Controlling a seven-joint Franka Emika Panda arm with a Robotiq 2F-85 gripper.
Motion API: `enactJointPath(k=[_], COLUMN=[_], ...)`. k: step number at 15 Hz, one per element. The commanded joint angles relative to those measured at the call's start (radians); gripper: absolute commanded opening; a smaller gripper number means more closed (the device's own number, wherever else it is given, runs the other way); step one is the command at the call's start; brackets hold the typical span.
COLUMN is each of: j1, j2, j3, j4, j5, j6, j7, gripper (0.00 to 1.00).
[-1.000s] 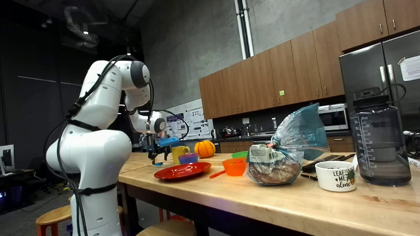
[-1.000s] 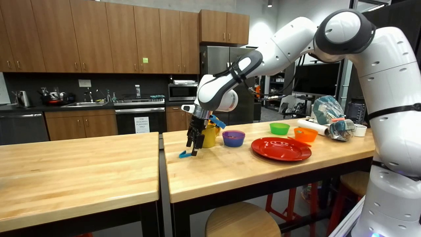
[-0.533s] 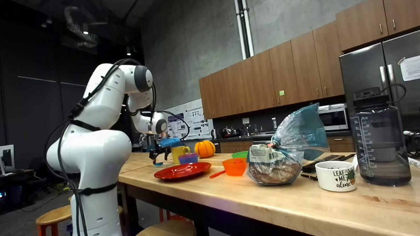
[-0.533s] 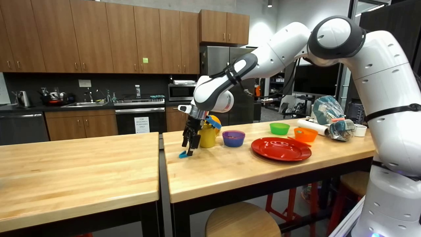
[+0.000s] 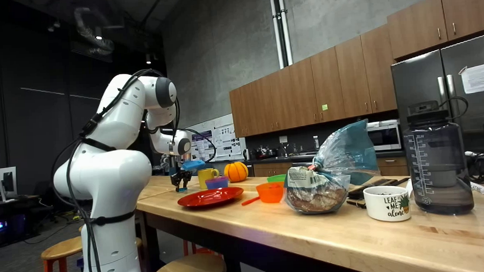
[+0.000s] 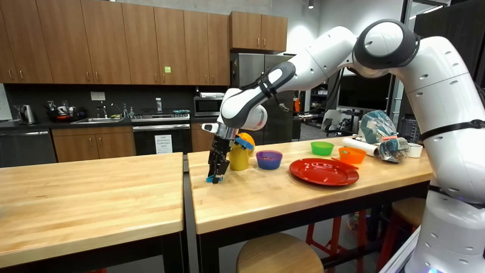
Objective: Lift the blue clip and put it in the green bowl
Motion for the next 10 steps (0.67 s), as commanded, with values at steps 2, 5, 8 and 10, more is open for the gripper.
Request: enactJointPath(k=[2, 5, 8, 10], j1=[-0.014, -0.019, -0.038, -0.058], j2=[-0.025, -0.065, -0.121, -0.174], j3=[0.001, -0.022, -0.048, -0.061], j4=[0.001, -0.027, -0.072, -0.109], j5=[-0.006, -0.018, -0.003, 0.018], j6=[-0.024, -0.03, -0.036, -0.05], j7=[-0.014, 0.024, 0.08, 0.123], gripper=[0.15, 0.0, 0.02, 0.03])
